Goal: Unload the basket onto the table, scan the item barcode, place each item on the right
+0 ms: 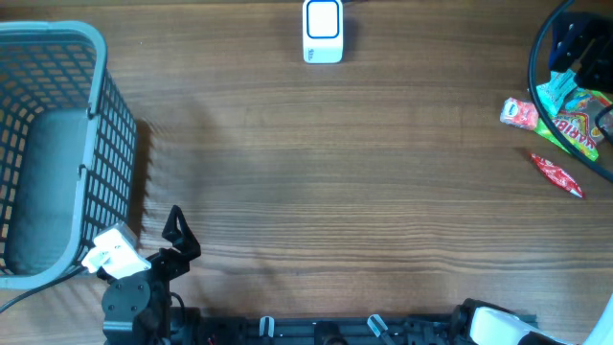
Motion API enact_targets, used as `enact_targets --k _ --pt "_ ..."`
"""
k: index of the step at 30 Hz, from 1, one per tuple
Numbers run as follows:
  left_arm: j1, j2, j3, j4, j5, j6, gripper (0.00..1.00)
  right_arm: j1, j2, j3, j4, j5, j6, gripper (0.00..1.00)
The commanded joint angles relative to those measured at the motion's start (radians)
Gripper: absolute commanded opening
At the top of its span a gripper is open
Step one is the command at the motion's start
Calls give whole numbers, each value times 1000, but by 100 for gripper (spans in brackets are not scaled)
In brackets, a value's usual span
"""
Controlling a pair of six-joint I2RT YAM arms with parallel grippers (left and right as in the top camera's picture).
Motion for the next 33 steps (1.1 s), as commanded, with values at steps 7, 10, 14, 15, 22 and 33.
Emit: enact_targets --k 7,10,14,15,22,33 --pt "-3 -6 -4 2 -10 11 100 68 -313 -4 17 35 6 100" --pt "-3 -6 -4 2 -10 11 100 232 -505 -82 111 94 -62 100" --pt "-3 -6 -4 2 -10 11 100 290 -718 -334 306 93 -71 100" --pt "-3 -6 -4 2 -10 11 100 290 -762 -406 349 89 -71 100" --pt "-3 -6 -4 2 -10 11 100 290 -1144 -1102 838 8 -68 100" --pt "-3 -6 -4 2 -10 11 100 289 -1352 -1673 1293 48 -69 100"
